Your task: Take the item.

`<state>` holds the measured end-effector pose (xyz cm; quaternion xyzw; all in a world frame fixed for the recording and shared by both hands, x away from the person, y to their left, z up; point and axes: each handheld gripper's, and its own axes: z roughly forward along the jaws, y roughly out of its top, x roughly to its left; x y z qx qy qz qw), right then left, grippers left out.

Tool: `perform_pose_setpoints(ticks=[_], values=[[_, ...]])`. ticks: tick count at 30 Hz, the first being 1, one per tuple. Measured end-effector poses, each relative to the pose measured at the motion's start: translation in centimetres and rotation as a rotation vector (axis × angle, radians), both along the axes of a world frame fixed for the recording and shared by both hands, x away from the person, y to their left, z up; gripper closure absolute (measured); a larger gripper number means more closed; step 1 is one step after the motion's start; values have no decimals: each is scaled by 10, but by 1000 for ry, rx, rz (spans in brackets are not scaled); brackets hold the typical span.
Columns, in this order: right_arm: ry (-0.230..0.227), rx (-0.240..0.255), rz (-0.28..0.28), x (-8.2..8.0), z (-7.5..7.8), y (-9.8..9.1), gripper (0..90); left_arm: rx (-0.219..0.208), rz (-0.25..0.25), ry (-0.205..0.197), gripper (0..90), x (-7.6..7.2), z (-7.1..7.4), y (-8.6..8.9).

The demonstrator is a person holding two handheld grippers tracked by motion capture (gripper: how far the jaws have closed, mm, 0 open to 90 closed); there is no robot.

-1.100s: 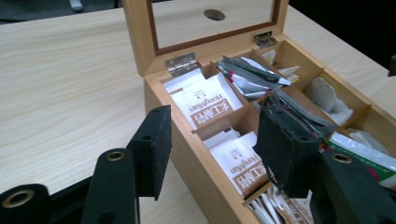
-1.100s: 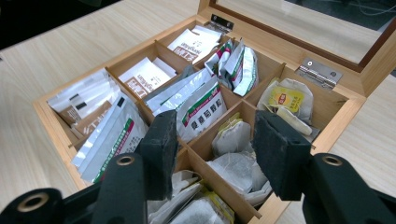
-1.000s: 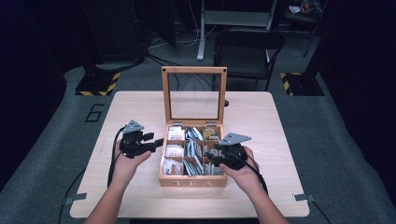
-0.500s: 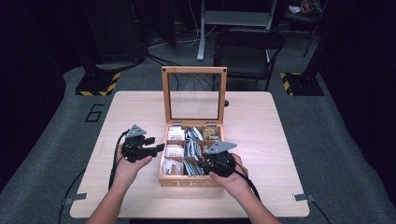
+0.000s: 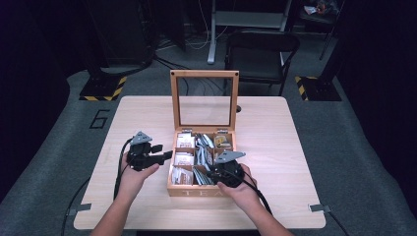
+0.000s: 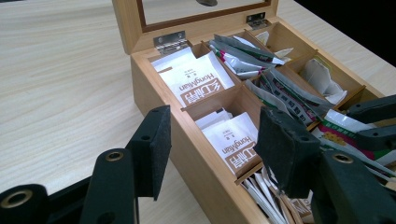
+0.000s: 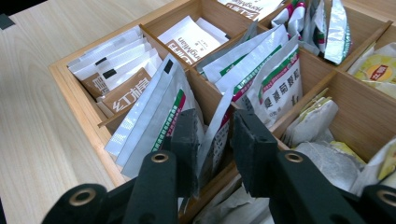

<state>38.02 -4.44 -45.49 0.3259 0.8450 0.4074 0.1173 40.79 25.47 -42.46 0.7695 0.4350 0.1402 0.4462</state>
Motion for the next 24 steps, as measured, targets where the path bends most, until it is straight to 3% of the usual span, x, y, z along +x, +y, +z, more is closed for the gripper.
perform_pose_setpoints(ticks=[5,12,24], values=[[13,-20,11,0,-4,6,759,1,-2,-1,448,0,1,0],[-3,-36,10,1,-5,12,806,-3,1,-5,449,-1,1,-1],[5,-56,22,4,-7,17,819,-14,13,-10,449,-1,4,2]])
